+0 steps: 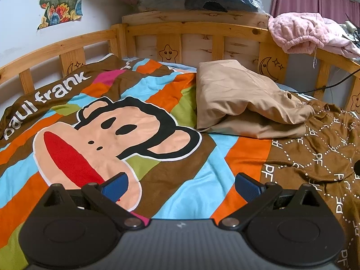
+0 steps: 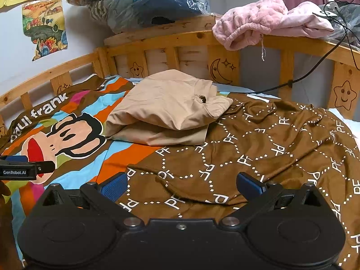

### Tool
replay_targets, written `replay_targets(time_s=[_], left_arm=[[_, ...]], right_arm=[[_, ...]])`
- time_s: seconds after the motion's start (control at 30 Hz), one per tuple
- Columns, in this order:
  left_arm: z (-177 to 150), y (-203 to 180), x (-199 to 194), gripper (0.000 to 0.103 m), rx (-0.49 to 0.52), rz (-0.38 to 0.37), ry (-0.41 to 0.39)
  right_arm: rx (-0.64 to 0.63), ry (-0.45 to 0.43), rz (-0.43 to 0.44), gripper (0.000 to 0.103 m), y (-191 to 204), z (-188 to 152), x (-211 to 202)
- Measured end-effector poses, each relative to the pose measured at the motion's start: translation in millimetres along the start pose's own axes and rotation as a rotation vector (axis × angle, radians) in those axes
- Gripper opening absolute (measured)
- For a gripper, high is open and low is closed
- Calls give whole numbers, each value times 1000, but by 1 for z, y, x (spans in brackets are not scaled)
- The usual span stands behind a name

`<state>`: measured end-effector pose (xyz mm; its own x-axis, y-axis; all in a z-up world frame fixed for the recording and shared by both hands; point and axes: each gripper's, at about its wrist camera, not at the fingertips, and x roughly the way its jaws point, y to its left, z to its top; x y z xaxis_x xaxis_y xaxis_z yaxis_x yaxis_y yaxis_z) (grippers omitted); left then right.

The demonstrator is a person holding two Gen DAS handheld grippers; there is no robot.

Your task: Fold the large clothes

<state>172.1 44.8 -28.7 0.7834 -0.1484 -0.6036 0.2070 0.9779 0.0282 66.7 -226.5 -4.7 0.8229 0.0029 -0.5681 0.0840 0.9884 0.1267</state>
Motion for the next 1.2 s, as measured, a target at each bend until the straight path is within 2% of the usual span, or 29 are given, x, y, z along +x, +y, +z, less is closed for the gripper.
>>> replay_targets(time_s=[1.2], left_arm=[[0, -2, -2, 102, -12, -7, -15]], right_arm=[[17, 12, -9, 102, -3, -1, 2]])
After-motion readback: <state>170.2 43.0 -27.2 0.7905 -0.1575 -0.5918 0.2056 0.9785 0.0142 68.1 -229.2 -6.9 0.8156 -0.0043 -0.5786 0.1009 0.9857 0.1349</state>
